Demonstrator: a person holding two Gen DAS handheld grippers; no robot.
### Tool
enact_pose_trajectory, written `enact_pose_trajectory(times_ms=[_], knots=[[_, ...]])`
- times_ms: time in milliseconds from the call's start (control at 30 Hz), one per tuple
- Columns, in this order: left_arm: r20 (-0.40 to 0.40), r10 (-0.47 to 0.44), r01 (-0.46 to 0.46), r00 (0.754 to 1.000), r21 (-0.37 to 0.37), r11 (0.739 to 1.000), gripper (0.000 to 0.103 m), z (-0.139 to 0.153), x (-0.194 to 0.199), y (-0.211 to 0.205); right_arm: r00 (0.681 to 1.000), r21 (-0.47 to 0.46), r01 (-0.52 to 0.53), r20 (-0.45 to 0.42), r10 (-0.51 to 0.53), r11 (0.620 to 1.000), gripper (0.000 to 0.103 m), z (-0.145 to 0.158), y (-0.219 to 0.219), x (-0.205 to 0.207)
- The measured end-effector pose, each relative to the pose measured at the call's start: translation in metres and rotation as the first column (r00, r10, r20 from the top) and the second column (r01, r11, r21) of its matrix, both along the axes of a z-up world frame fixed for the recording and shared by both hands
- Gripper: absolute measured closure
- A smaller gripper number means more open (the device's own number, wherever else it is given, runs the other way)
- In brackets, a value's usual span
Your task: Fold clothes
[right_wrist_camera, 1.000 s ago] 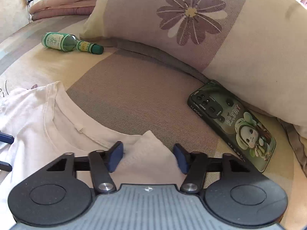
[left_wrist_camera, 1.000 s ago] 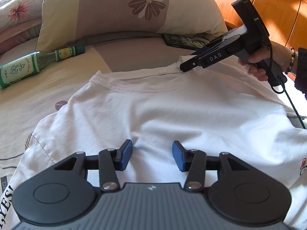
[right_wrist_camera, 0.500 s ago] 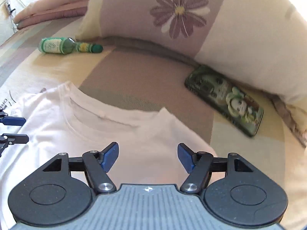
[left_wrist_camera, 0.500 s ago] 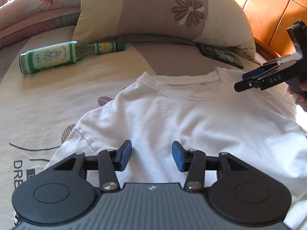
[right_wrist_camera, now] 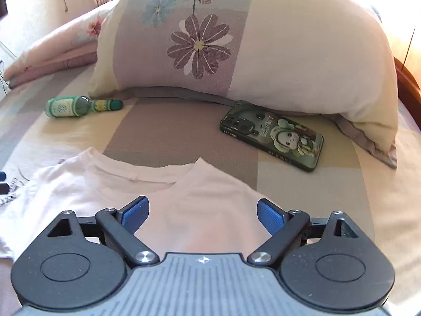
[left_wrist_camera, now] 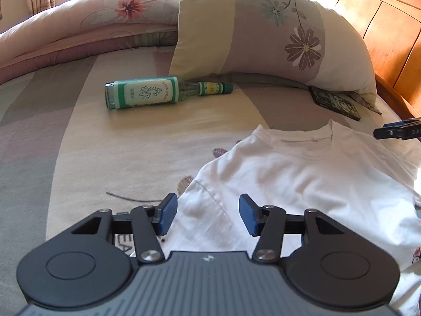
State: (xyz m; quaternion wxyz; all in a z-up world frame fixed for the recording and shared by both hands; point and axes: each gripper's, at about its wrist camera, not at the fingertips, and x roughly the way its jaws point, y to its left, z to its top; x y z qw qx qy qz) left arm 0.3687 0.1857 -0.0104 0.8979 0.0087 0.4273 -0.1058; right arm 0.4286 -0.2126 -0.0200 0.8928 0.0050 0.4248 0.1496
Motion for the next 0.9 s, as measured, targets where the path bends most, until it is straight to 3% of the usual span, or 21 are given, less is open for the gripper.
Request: enact_pose_trajectory(times_ms=[167, 267, 500, 633, 700, 767, 900], knots=[[-0.078, 0.052, -0.045, 0.996, 0.078, 0.996, 0.049, 0.009, -0.043, 0.019, 0.999, 0.050, 0.007, -0.045, -0.005, 0.999, 0.009, 0.019, -0.027, -0.066], [-0.104, 0.073, -0.069, 0.992, 0.038, 0.997, 0.044, 0.008, -0.064, 0.028, 0.998, 0.059, 0.008, -0.061, -0.005, 0.998, 0.008, 0.021, -0.038, -0.107], [-0.164, 0.179, -0.188, 0.970, -0.038, 0.982, 0.043, -0.020, -0.087, 0.048, 0.996, 0.056, -0.003, -0.085, 0.008, 0.998, 0.008, 0.020, -0.054, -0.190], [-0.215, 0.262, -0.273, 0.941, -0.022, 0.962, 0.042, -0.043, -0.105, 0.068, 0.998, 0.028, -0.005, -0.058, 0.007, 1.000, 0.007, 0.031, -0.064, -0.223], [-0.211, 0.282, -0.292, 0.936, -0.018, 0.956, 0.042, -0.039, -0.115, 0.075, 0.999, 0.029, 0.001, -0.034, 0.000, 1.000, 0.007, 0.040, -0.070, -0.234], [-0.215, 0.341, -0.335, 0.915, 0.064, 0.940, 0.043, -0.029, -0.122, 0.080, 1.000, 0.035, 0.008, -0.012, -0.008, 0.999, 0.005, 0.048, -0.075, -0.242], [-0.169, 0.344, -0.337, 0.924, 0.072, 0.939, 0.041, 0.001, -0.138, 0.086, 1.000, 0.082, -0.005, 0.024, 0.003, 0.997, 0.003, 0.058, -0.074, -0.250]])
